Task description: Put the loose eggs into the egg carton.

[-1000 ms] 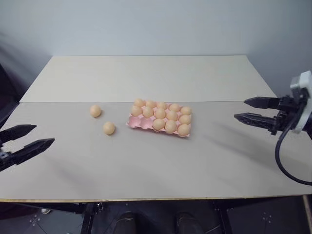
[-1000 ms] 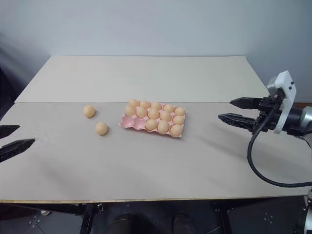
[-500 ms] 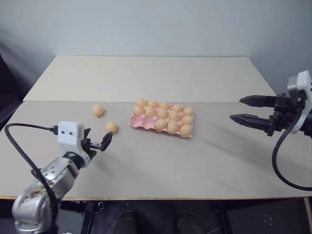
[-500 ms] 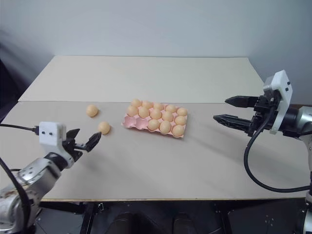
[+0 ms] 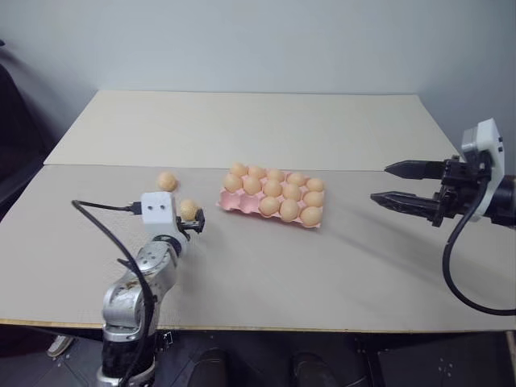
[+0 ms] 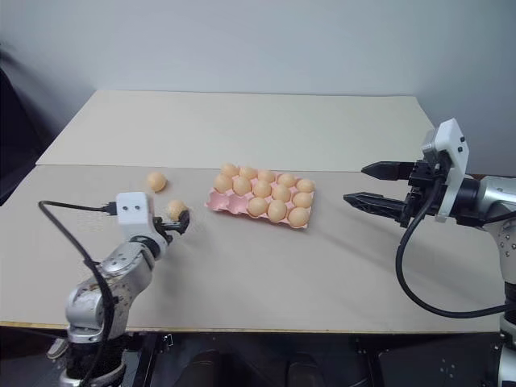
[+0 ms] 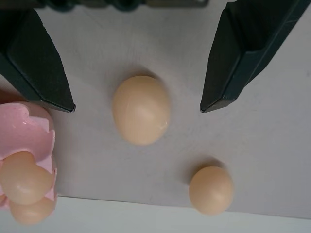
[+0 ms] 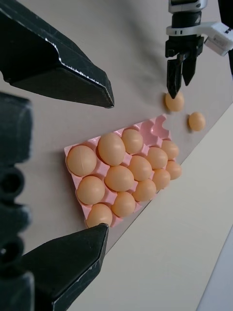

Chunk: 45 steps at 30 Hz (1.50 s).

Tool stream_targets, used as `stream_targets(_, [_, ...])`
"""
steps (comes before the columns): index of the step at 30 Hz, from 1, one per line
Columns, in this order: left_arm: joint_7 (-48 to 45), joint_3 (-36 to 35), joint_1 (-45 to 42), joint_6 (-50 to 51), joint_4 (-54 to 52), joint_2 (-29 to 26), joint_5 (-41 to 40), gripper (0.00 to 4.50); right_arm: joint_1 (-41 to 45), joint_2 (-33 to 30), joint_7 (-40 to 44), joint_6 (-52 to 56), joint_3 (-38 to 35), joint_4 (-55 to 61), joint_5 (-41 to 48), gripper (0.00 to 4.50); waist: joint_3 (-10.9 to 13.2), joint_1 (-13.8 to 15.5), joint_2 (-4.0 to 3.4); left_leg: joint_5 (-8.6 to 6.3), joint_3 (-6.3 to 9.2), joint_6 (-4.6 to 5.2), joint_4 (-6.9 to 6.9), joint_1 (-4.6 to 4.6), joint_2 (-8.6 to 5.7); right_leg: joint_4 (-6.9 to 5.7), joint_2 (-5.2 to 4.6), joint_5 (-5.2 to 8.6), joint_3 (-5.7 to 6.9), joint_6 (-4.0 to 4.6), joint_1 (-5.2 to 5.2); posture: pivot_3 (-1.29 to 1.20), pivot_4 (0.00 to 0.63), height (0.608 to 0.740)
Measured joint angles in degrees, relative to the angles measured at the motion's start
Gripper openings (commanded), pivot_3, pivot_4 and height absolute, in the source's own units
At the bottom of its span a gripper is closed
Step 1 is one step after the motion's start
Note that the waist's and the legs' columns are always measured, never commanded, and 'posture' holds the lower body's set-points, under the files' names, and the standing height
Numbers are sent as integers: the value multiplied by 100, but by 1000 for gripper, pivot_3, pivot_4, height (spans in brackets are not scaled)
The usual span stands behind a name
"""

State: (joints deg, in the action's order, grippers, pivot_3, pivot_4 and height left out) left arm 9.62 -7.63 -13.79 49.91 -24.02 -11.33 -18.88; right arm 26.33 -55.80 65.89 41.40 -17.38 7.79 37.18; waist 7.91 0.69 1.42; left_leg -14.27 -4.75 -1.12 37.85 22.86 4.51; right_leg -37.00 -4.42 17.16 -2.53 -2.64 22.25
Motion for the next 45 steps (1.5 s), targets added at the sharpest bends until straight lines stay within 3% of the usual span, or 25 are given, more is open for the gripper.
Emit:
stream_targets(10, [-144, -410, -655, -97, 942, 189, 54, 4500, 0, 0, -250, 117, 7, 87, 33, 4461, 0, 5, 0, 2, 2, -3, 2, 1, -1, -2, -1, 0, 3, -1, 0, 0, 150, 740])
stream_targets(22, [-532, -353, -1029, -240, 1764, 86, 227, 4500, 153, 0, -526, 424, 40, 257, 249, 4461, 0, 4, 0, 5, 3, -7, 1, 3, -2, -1, -2, -1, 5, -1, 1, 0, 150, 740])
stream_targets(29, [-585, -459, -1136, -236, 1857, -34, 279, 2342, 155, 0, -631, 534, 43, 269, 307, 4500, 0, 1, 1, 5, 3, -7, 1, 3, -2, -1, -2, -1, 6, -2, 1, 0, 150, 740])
stream_targets(32, [-623, -485, -1134, -218, 1856, -93, 289, 1643, 173, 0, -647, 535, 65, 270, 362, 4500, 0, 4, 0, 5, 4, -8, 1, 4, -2, -2, -2, -1, 6, -2, 1, 0, 150, 740])
stream_targets(41, [-1024, -445, -1060, -106, 1275, -449, 265, 1506, 183, -1, -743, 535, 85, 346, 451, 4500, 0, -1, 0, 5, 4, -9, 1, 6, -1, -2, -1, -1, 6, -2, 3, 0, 150, 740])
stream_targets(45, [-1503, -502, -1514, -87, 858, -707, -54, 1506, 132, -24, -791, 538, 59, 473, 465, 4500, 0, 36, 0, 5, 5, -9, 2, 7, -3, -2, -4, -2, 11, -3, 0, 0, 150, 740])
